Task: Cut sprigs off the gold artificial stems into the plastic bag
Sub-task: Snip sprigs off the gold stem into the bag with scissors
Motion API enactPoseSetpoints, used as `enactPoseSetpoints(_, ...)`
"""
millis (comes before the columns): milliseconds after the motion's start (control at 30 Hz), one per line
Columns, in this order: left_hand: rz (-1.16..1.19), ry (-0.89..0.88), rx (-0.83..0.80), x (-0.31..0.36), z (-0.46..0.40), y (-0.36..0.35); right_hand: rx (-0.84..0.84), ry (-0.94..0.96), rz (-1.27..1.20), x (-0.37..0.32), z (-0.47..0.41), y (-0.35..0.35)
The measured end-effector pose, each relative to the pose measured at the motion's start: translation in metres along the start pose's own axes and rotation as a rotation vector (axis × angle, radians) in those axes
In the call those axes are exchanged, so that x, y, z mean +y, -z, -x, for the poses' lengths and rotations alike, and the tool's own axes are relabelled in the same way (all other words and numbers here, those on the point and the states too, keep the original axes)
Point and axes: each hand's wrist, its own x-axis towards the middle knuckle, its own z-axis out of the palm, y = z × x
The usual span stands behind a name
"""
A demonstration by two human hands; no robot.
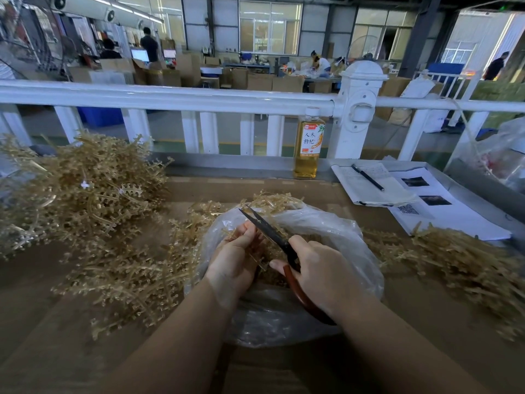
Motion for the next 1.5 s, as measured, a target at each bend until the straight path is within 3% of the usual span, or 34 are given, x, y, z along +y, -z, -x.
enactPoseSetpoints(933,-0.043,0.053,-0.031,0.002,-0.002,0.004,-0.019,-0.023,-0.065,0.002,-0.005,-0.007)
enactPoseSetpoints(1500,-0.043,0.077,0.031,0.004,0.000,0.005,0.000,0.007,0.040,0.000,-0.003,-0.002)
